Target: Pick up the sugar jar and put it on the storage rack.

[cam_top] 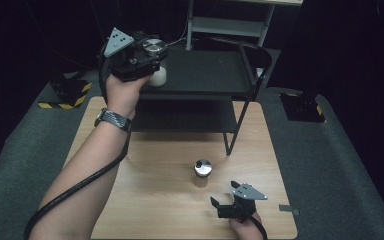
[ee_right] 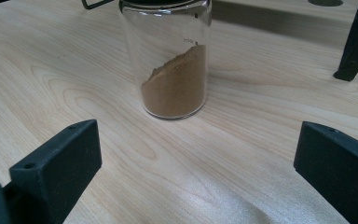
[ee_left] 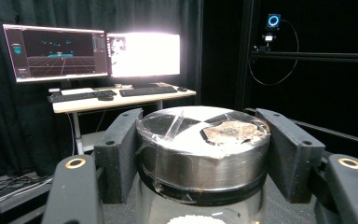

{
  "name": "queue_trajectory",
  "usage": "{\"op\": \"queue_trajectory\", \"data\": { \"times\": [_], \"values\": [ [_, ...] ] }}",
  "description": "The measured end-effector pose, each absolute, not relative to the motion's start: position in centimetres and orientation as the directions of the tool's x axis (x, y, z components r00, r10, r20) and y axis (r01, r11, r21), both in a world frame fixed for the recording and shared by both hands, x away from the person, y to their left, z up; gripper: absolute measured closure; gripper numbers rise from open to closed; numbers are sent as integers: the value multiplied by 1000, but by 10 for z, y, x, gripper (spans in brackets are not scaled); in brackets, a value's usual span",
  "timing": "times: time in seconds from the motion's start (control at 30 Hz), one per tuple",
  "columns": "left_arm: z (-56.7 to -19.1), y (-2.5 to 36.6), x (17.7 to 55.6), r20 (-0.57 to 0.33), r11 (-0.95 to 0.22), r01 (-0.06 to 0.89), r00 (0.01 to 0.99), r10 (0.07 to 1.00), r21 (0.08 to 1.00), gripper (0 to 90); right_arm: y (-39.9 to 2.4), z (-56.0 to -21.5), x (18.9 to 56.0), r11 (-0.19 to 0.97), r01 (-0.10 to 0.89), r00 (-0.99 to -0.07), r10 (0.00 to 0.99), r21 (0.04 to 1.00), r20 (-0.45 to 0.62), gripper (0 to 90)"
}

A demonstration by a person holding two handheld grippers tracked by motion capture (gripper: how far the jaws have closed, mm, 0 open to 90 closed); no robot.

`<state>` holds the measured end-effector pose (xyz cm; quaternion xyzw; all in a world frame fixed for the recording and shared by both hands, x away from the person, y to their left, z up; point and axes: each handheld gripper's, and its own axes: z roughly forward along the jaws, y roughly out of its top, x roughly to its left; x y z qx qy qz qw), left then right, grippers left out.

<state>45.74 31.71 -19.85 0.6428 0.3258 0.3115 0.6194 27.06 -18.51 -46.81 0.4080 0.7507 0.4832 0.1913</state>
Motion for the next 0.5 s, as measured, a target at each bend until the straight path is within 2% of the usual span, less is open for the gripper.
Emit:
{"op": "queue_trajectory", "data": {
  "times": [0.27,0.4,0.5],
  "values": [
    [-196,317,456,8,-36,36,593,805,999,340,-185,-468,271,202,428,-594,797,881,105,5],
    [-199,318,458,-30,6,41,601,799,999,318,-185,-468,271,203,428,-595,797,881,106,5],
    [-198,317,457,-12,-14,38,598,802,999,316,-185,-468,271,202,428,-595,797,881,106,5]
  ]
}}
